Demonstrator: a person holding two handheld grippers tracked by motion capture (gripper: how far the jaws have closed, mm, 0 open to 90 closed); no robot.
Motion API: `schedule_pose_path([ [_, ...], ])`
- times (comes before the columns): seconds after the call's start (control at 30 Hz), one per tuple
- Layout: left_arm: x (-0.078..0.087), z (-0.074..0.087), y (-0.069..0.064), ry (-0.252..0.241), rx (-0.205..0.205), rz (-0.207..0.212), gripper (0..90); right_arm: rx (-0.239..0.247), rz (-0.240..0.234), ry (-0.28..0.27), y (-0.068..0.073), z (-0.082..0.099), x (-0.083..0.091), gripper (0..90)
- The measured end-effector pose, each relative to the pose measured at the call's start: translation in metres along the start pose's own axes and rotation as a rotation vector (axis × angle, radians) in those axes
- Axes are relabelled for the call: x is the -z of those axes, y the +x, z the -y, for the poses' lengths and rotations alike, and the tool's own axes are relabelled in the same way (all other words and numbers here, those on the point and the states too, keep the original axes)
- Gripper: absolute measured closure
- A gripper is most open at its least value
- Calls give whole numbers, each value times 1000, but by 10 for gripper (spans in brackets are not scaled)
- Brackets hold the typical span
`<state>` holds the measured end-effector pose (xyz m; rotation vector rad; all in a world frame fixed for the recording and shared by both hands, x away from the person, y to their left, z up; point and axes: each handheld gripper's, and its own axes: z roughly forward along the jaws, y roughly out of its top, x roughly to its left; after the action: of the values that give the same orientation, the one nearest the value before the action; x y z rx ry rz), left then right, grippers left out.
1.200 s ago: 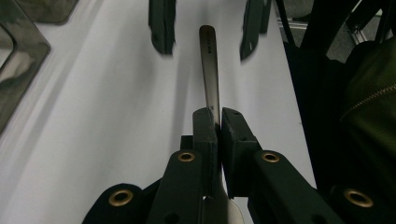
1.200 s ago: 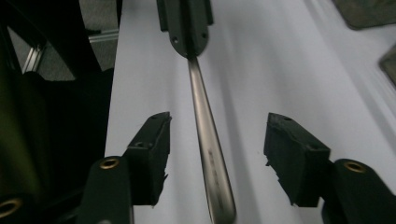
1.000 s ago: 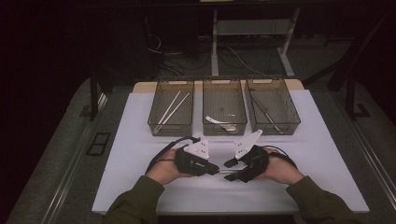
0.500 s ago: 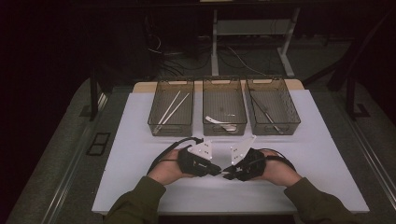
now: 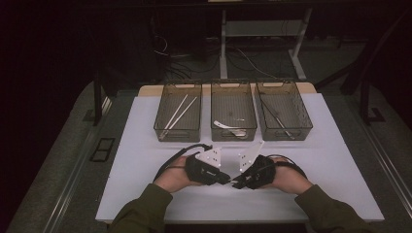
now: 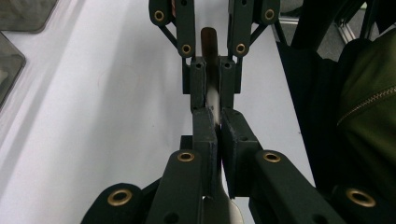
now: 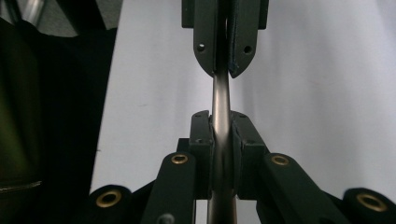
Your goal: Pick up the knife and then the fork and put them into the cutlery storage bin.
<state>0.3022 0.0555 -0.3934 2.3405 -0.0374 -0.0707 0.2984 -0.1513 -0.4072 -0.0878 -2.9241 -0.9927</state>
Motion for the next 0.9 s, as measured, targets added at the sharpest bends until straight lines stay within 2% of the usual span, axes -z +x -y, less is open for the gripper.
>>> schedule_pose_path([
  [0.23, 1, 1, 0, -1, 5, -1, 836, -5, -12, -23, -2, 1, 2, 806],
  [0.27, 1, 1, -1, -2, 19, 3, 833, -8, -13, -27, -2, 1, 2, 806],
  [0.33, 1, 2, -1, -3, 19, 6, 833, -9, -15, -30, -3, 2, 3, 806],
  [0.37, 0, 2, 0, -2, 6, 5, 836, -11, -18, -32, -3, 2, 3, 806],
  [0.43, 0, 2, -2, 3, 20, 10, 842, -15, -24, -36, -3, 2, 3, 805],
  [0.63, 4, 0, -5, -11, -9, 5, 844, -7, -23, -32, -2, 2, 2, 803],
  [0.77, 5, 0, -5, -8, -19, 7, 845, -10, -45, -40, -1, 1, 1, 798],
  [0.83, 4, -1, -4, -5, -32, 5, 845, -21, -48, -32, 0, 1, 0, 784],
  [0.9, 5, -1, -4, -1, -23, 7, 845, -15, -31, -10, 1, 1, -1, 752],
])
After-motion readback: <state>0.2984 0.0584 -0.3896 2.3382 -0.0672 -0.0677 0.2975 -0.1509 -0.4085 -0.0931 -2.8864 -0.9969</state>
